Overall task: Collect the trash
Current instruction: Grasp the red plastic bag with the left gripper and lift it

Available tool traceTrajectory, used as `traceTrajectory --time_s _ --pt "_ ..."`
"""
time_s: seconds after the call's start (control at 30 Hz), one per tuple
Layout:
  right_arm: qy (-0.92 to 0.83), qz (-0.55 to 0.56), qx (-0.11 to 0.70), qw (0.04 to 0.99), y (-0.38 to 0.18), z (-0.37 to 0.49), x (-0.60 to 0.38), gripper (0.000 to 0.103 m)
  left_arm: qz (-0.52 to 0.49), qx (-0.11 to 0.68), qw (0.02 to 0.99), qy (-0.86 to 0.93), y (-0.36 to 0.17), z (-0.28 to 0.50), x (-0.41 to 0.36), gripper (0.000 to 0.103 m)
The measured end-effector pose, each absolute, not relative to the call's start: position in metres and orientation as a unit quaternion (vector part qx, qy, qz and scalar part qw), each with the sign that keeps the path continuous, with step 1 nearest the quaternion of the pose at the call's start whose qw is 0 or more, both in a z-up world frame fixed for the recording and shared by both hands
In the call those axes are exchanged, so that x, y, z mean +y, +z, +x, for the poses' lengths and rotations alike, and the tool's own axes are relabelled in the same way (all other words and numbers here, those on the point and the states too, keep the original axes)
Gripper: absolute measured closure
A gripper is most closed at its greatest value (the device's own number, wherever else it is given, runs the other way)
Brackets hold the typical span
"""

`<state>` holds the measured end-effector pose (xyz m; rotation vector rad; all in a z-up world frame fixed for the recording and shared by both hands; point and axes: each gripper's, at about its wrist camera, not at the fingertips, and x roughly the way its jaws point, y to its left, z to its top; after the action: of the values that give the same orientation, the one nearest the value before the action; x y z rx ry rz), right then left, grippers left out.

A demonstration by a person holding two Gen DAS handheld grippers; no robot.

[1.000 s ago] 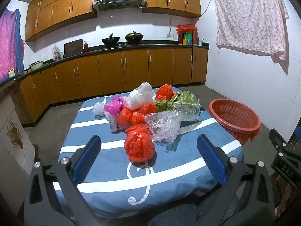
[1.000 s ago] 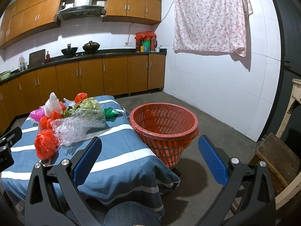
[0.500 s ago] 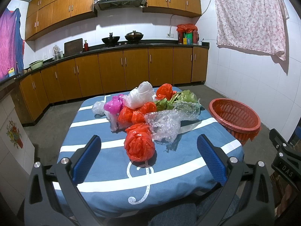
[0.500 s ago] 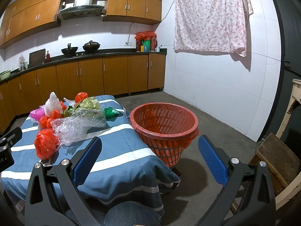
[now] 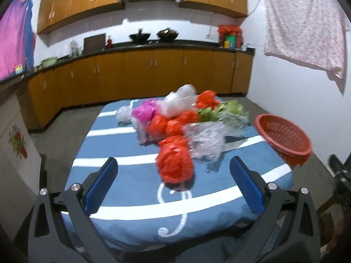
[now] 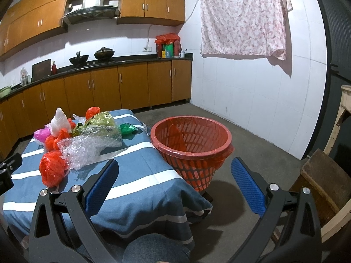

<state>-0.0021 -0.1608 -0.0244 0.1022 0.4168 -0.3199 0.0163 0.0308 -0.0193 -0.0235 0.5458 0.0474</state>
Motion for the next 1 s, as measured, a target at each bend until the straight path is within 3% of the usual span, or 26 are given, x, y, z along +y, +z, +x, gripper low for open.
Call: traceTrajectory --time_s 0.47,0.8,1.0 --pt "-0.154 0.039 0.237 0.958 -0.039 0.018 -0.156 0.002 -0.056 0.346 0.937 -0.001 -0.067 0.102 0.054 0.006" --pt "-0.145 0.022 0.250 0.957 -0.042 0.044 -0.144 0.002 -0.067 0.406 0.911 -0.023 -0.100 0.149 0.052 0.038" --pt "-0.116 0.022 0.249 0.961 -0.039 0.067 -0.129 0.002 -0.072 0.399 0.914 -0.031 -0.100 0.146 0.068 0.065"
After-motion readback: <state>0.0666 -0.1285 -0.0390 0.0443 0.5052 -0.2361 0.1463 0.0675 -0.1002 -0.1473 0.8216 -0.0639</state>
